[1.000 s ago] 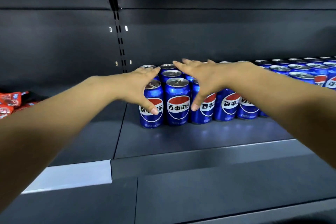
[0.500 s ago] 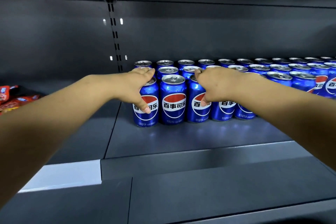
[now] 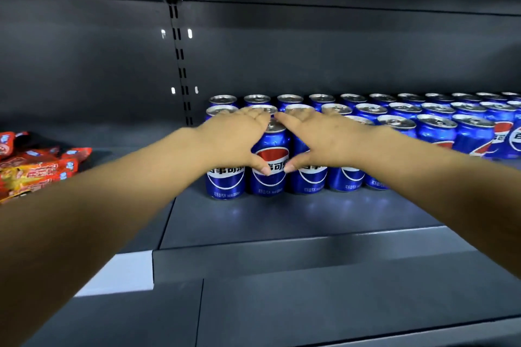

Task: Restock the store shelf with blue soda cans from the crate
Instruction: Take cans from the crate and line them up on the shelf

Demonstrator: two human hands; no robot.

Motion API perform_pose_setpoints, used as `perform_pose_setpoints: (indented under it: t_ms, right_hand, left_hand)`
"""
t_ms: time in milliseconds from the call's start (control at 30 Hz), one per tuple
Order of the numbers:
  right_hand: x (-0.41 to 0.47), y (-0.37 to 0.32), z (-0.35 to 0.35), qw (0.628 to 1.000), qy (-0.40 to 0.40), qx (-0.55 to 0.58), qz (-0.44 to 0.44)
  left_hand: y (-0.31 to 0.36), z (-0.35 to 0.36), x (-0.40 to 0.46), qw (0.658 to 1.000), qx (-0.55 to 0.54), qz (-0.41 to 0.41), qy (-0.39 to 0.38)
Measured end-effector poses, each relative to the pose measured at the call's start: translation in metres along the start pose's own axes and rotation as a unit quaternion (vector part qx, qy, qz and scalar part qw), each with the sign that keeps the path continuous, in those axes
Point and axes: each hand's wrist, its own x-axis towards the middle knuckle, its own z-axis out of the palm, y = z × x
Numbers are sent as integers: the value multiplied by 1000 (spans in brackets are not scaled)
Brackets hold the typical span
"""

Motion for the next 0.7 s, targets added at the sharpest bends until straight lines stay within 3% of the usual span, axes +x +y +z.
perform_pose_setpoints:
  t_ms: [100,300,367,433,467,533,633,700]
  right_hand:
    - [6,0,6,999,50,4,-13]
    - [7,3,9,999,30,-6,-19]
    - [3,4,10,999,42,-15,-6]
    - [-5,2,11,990,134,-36,-32]
    - [-8,1,14,973,208,-58,-82]
    - [-10,-6,27,920,323,-93,-202]
    - [-8,-23,56,871,335,-145,-329]
    - [-4,-27,71,854,316,-187,-369]
  left_hand:
    - [-3,3,3,1000,22,-1,-10]
    - [-4,1,2,1000,-4,4,-24]
    - [-5,-4,-3,998,-68,5,-10]
    - [-9,-6,-7,972,-223,6,70]
    - [-12,-4,-8,935,-326,1,143]
    - [-16,2,-10,809,-510,-33,290]
    - [-26,21,-8,602,-658,-180,415]
    - [-33,40,-9,503,-707,-275,415]
